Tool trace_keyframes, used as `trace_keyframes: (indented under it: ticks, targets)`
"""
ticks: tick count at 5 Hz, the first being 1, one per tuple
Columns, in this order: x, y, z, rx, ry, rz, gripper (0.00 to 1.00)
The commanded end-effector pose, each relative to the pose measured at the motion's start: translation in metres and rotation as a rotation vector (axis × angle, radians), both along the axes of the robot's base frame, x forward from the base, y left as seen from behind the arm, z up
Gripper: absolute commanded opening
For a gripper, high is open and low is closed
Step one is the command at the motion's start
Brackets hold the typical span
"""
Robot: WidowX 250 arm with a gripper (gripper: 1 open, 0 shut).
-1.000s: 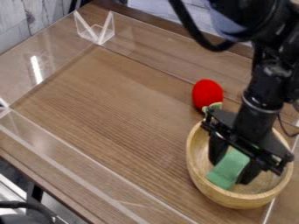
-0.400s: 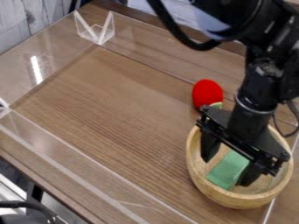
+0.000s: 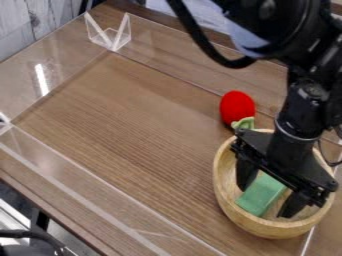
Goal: Remove the green object from the brown bowl and put it on the table
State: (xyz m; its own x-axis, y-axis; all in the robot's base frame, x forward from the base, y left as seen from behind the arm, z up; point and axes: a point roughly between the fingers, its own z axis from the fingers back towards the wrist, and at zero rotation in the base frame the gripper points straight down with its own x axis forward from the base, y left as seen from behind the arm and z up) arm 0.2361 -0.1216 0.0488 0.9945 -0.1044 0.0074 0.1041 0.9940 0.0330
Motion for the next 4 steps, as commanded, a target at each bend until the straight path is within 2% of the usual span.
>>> trace_keyframes:
  ticks: [1,2,3,4]
  targets:
    - [0.013,0.007,-0.003,-0.006,-0.035,0.070,1.00]
    - [0.011,0.006,0.001,-0.010,-0.039,0.063,0.00]
    - [0.008,0.007,0.018,-0.020,-0.063,0.047,0.00]
    - [0.011,0.012,0.046,-0.029,-0.103,0.026,0.00]
